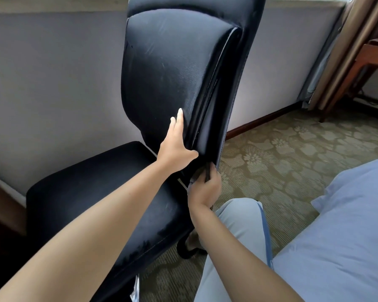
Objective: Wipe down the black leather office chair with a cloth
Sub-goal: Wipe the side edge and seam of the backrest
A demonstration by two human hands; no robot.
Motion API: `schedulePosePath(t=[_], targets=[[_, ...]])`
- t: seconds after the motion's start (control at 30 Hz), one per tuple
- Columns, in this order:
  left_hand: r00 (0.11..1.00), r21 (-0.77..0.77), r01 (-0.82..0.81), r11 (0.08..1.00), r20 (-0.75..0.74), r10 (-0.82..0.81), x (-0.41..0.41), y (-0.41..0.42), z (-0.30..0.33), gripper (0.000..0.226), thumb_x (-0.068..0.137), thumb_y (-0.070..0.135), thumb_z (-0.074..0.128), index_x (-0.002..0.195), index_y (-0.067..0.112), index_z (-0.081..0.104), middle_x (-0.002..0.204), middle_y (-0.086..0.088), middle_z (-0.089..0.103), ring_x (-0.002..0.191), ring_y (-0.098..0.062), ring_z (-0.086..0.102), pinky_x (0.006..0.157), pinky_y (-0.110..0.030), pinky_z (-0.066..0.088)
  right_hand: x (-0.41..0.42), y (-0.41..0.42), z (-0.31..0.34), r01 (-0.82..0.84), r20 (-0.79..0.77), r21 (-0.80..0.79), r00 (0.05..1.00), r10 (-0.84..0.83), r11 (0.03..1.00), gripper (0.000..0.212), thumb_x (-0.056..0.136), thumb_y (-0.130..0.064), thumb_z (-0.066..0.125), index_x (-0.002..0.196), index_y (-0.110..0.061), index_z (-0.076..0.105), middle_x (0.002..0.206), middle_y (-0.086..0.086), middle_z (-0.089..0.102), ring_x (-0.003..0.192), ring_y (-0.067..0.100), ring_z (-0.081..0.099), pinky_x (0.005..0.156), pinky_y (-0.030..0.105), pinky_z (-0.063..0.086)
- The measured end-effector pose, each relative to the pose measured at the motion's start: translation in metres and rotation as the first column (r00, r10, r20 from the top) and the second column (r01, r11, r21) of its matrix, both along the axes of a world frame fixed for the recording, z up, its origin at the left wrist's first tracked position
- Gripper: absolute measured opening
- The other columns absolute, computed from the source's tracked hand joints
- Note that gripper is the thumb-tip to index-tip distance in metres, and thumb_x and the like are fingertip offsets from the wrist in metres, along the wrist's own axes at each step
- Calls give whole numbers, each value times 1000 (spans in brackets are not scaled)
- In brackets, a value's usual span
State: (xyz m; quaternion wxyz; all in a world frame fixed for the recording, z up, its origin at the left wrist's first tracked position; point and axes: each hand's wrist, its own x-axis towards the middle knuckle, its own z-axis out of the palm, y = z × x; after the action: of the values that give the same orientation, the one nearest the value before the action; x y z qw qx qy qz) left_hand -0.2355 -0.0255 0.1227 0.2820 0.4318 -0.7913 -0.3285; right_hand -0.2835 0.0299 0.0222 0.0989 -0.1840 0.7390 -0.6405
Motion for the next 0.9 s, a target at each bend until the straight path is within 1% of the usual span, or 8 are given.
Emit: schedulePosePath(t=[0.1, 0.2, 0.33, 0.43, 0.63, 0.77, 0.83, 0.9], targets=[[1000, -25, 17, 1000, 27, -16, 7, -2, 2, 109, 76, 6, 67, 149, 41, -6, 160, 5, 5, 136, -20, 36, 85, -21, 36, -1, 4, 29, 9, -248, -189, 967, -57, 982, 33, 92, -6, 50, 123, -2, 60, 117, 11, 63, 109, 25, 57, 92, 26, 43], [999, -54, 23, 998, 25, -22, 9, -2, 0, 107, 77, 9, 69, 150, 38, -3, 160, 2, 10, 142, -19, 27, 92, -19, 30, -10, -1, 66, 27, -437, -244, 889, -135, 969, 33, 87, -7, 54, 118, -3, 64, 115, 11, 66, 104, 18, 57, 89, 13, 36], [999, -74, 17, 997, 40, -14, 10, -1, 1, 106, 77, 19, 71, 149, 40, -4, 160, 5, 10, 142, -16, 26, 92, -19, 27, -21, -6, 102, -9, -536, -185, 839, -93, 983, 31, 91, -12, 53, 119, -6, 64, 115, 10, 66, 107, 26, 60, 85, 23, 40], [997, -75, 30, 997, 76, -24, 14, 0, 5, 107, 77, 15, 70, 149, 43, -3, 160, 5, 10, 135, -18, 38, 88, -21, 33, -27, -5, 114, 19, -623, -194, 770, -138, 981, 30, 89, -11, 55, 117, -6, 65, 112, 9, 67, 103, 26, 62, 79, 19, 39], [993, -71, 72, 995, 96, -65, 27, -6, 17, 105, 76, 21, 76, 149, 43, 4, 155, 11, 26, 138, -12, 34, 100, -28, 41, -47, -20, 169, 17, -747, -235, 636, -192, 972, 30, 89, -12, 56, 116, -6, 66, 117, 8, 65, 101, 26, 62, 78, 22, 43], [989, -95, 145, 985, 18, -144, 23, -14, 33, 104, 73, 19, 78, 151, 33, 11, 158, 9, 20, 144, -8, 18, 114, -24, 23, -55, -30, 179, 71, -799, -182, 571, -189, 981, 26, 84, -9, 62, 109, -9, 69, 110, 11, 62, 94, 28, 62, 63, 32, 51], [986, -119, 166, 979, 39, -163, 17, -17, 41, 104, 71, 16, 77, 151, 31, 12, 159, 6, 15, 145, -6, 12, 109, -17, 18, -52, -31, 165, 104, -858, -160, 477, -190, 982, 24, 83, -7, 59, 103, -8, 71, 103, 13, 61, 84, 29, 61, 57, 34, 51], [986, -169, 158, 973, 84, -146, 13, -17, 45, 101, 73, 17, 76, 152, 27, 12, 159, 7, 12, 145, -7, 14, 103, -13, 18, -49, -28, 153, 70, -892, -142, 423, -158, 987, 30, 84, -10, 47, 100, -8, 73, 99, 14, 62, 78, 30, 60, 57, 35, 52]])
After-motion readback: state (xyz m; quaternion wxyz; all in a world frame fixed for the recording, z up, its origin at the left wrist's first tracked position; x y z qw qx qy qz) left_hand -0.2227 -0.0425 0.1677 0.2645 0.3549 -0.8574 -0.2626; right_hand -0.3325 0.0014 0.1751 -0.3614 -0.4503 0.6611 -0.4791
